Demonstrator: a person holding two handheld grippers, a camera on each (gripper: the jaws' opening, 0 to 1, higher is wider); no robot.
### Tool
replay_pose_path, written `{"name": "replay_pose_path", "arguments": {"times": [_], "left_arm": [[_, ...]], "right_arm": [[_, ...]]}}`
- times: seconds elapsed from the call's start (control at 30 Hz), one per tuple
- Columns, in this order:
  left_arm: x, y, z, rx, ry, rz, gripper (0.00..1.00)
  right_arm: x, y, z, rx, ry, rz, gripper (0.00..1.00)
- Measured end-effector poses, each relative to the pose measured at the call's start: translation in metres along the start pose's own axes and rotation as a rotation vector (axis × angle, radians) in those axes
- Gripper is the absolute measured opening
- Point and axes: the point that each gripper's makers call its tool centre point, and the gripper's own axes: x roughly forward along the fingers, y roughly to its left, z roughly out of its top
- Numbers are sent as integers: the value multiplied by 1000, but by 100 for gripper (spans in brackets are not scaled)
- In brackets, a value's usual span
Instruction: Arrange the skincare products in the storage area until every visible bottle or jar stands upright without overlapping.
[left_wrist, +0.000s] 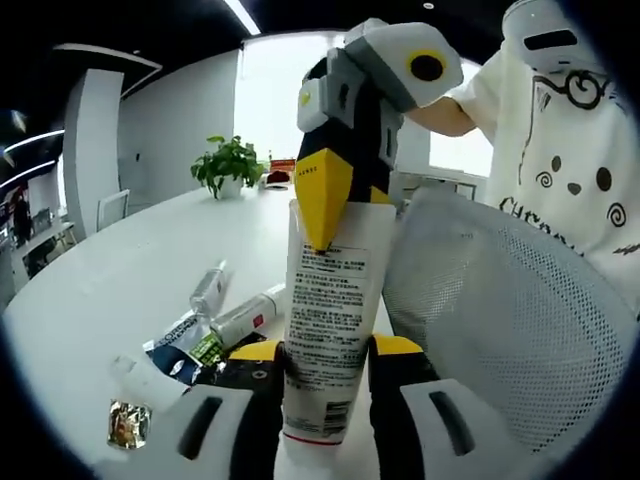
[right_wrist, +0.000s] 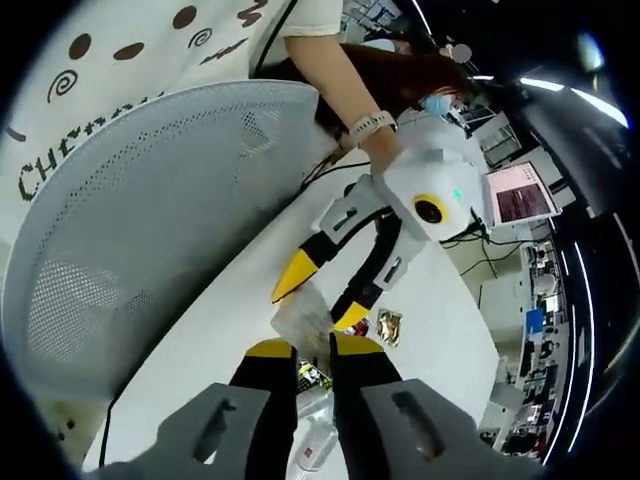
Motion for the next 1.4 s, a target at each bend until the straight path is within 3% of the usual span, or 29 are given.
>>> {"name": "replay_pose_path", "arguments": {"times": [0.37,0.63,0.83,1.03,1.13,1.4], "left_arm": [[-9,4,5,15,-32,30,23],[-10,10,8,92,-26,95,25],[-1,13,9,197,34,166,23],[5,16,6,204,49,201,21],[8,15,-2,229,100,207,20],[9,24,-1,192,65,261,17]], "right_arm": [[1,3,-4,51,18,25,4],[1,-2,-7,224,25,19,3],[0,-7,-13,327,83,34,3],[-2,-10,-16,427,117,38,3],[-3,-9,-14,434,130,45,3],[-6,-12,-16,458,201,87,3]]}}
